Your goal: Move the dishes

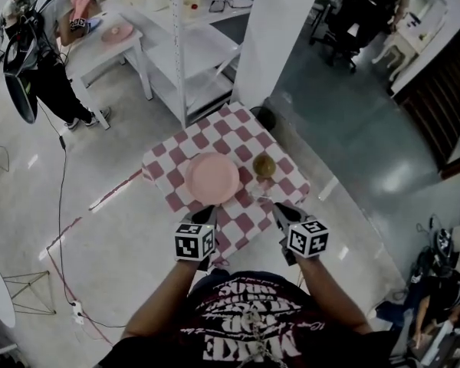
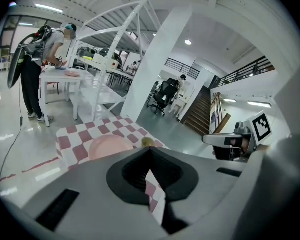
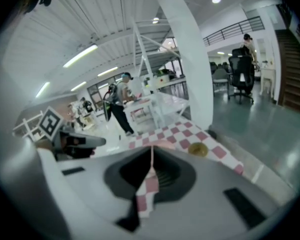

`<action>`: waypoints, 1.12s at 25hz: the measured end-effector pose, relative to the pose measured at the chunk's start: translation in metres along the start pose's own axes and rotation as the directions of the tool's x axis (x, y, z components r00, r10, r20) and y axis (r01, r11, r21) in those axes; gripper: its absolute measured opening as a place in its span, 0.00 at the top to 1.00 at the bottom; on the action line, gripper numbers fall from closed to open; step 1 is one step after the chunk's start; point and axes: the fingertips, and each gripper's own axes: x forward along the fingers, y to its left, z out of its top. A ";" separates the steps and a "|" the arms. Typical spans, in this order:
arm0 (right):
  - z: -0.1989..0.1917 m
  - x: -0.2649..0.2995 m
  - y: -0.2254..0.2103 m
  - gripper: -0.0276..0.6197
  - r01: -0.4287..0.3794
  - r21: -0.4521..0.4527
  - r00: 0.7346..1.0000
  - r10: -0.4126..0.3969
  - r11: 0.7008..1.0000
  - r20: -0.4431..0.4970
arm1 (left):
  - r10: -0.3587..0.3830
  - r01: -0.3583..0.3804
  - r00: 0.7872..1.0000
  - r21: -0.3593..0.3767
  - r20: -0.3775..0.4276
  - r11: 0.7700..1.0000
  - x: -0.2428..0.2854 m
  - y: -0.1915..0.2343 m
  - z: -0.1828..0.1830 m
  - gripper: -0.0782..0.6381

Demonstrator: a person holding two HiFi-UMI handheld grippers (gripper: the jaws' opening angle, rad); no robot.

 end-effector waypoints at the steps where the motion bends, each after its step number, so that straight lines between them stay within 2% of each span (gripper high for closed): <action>1: -0.002 -0.002 0.000 0.90 -0.002 -0.003 1.000 0.002 1.000 0.000 | 0.008 -0.008 1.000 0.007 -0.004 1.000 -0.001 -0.001 -0.001 0.86; 7: -0.015 -0.006 -0.008 0.90 -0.004 0.028 1.000 0.004 1.000 0.007 | 0.020 -0.018 0.998 0.033 -0.060 0.999 0.005 -0.007 -0.016 0.86; 18: -0.009 -0.021 -0.040 0.90 0.045 0.029 0.999 -0.045 0.999 0.017 | -0.040 0.047 0.989 0.047 -0.141 0.998 0.050 -0.033 -0.023 0.86; 23: -0.010 -0.005 -0.062 0.90 0.010 0.051 1.000 -0.010 0.999 -0.006 | -0.033 0.031 0.981 -0.016 -0.192 0.999 0.071 -0.038 -0.041 0.86; 28: -0.006 0.026 -0.087 0.90 -0.082 0.038 0.995 0.084 0.996 -0.060 | 0.033 -0.059 0.975 -0.114 -0.218 0.992 0.099 -0.031 -0.044 0.86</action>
